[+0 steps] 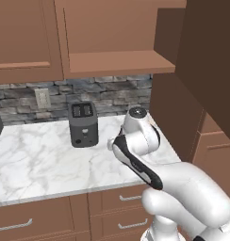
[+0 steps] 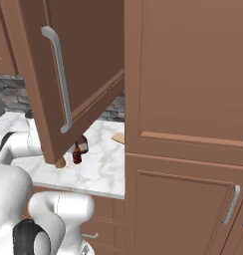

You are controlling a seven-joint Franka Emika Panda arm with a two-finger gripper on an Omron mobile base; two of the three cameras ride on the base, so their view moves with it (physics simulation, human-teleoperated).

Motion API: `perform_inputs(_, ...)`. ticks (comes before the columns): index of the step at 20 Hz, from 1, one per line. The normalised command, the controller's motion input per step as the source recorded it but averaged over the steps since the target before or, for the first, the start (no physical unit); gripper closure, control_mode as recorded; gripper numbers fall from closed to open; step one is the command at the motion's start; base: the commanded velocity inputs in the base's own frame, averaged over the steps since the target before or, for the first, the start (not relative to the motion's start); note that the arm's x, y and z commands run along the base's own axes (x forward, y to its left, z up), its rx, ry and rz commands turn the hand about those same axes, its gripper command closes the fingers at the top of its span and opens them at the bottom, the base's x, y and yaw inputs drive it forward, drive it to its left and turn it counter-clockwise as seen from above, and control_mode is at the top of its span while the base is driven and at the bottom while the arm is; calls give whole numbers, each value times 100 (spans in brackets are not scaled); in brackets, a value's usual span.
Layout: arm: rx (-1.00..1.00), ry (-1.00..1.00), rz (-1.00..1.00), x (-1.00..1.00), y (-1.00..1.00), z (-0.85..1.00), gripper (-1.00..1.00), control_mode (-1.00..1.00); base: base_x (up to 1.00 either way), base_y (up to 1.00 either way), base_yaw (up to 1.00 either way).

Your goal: There are various items on the counter. Only move the condiments/shakers into the cabinet.

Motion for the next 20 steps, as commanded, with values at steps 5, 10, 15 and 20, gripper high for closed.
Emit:
perform_inputs(5, 12, -1, 0, -60, -3, 100, 100, -100, 0, 0, 0)
perform_inputs(10, 12, -1, 6, -47, -8, 100, 100, -100, 0, 0, 0)
perform_inputs(15, 8, -4, 10, -29, -5, 100, 100, -100, 0, 0, 0)
perform_inputs(20, -3, -2, 1, -1, 0, 100, 100, -100, 0, 0, 0)
